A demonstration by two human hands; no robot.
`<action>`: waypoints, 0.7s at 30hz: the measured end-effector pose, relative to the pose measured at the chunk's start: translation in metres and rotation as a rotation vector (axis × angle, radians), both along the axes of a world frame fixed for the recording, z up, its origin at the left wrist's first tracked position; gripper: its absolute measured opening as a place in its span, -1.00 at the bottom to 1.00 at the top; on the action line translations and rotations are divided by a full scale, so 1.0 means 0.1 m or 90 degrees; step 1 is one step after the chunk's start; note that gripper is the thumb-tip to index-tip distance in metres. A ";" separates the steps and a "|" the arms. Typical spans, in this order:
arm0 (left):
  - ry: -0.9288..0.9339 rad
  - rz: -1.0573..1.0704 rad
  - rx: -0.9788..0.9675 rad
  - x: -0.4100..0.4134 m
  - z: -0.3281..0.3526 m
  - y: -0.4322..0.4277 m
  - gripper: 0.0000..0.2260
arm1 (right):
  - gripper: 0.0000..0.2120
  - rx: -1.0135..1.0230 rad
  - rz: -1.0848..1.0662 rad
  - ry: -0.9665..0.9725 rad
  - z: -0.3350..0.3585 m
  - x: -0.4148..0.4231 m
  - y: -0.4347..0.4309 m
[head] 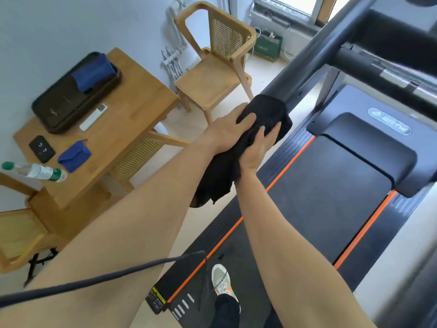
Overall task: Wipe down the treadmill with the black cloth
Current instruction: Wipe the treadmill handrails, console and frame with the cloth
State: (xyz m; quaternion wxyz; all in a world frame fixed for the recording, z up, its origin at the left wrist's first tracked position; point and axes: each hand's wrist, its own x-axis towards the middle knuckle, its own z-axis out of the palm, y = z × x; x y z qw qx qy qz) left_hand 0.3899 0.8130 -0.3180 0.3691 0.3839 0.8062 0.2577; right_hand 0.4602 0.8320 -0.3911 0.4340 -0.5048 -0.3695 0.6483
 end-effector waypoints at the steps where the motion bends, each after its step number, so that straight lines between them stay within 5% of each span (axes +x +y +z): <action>1: 0.019 0.014 -0.019 0.01 -0.01 -0.12 -0.42 | -0.28 -0.010 0.005 -0.007 0.01 0.01 -0.17; 8: -0.067 0.150 -0.061 0.05 -0.04 -1.08 -0.48 | -0.26 -0.153 0.092 -0.016 0.21 0.13 -1.26; 14: -0.135 0.133 -0.101 0.00 0.05 -0.67 -0.38 | -0.32 -0.211 0.130 -0.017 0.36 0.17 -0.80; 21: -0.261 0.104 -0.120 -0.08 0.09 0.47 -0.36 | -0.36 -0.166 0.062 -0.071 0.40 0.07 0.72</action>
